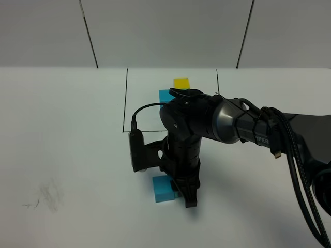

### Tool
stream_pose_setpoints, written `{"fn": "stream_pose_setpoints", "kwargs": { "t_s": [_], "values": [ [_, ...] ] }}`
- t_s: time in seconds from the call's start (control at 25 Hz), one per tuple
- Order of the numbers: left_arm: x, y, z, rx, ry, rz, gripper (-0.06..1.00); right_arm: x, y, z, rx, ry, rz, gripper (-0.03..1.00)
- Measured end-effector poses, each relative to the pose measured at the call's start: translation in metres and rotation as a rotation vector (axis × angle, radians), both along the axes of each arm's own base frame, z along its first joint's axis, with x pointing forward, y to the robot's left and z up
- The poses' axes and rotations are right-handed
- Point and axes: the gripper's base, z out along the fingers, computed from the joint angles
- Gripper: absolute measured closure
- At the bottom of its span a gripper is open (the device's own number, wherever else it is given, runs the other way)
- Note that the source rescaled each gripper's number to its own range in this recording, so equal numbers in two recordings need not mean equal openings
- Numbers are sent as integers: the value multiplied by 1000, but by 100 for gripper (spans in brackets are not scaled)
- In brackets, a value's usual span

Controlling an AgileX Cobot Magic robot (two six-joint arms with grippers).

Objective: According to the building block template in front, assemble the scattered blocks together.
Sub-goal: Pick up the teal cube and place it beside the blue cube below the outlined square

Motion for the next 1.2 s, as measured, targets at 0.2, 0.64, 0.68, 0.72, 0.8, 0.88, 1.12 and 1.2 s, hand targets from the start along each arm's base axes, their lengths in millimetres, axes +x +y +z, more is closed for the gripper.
{"fn": "stream_pose_setpoints", "kwargs": {
  "t_s": [0.2, 0.64, 0.68, 0.72, 0.8, 0.88, 1.12, 1.2],
  "values": [
    [0, 0, 0, 0, 0, 0, 80, 0, 1, 0, 15, -1, 4, 94],
    [0, 0, 0, 0, 0, 0, 80, 1, 4, -13, 9, 23, 8, 94],
    [0, 0, 0, 0, 0, 0, 80, 1, 4, -13, 9, 24, 8, 94],
    [0, 0, 0, 0, 0, 0, 80, 1, 4, -13, 10, 23, 8, 94],
    [0, 0, 0, 0, 0, 0, 80, 1, 4, -14, 8, 25, 8, 94],
    [0, 0, 0, 0, 0, 0, 80, 1, 4, -13, 8, 25, 4, 94],
    [0, 0, 0, 0, 0, 0, 80, 2, 2, -11, 2, 10, -51, 67],
    [0, 0, 0, 0, 0, 0, 80, 3, 1, -1, -2, -18, -69, 35]
  ]
}}
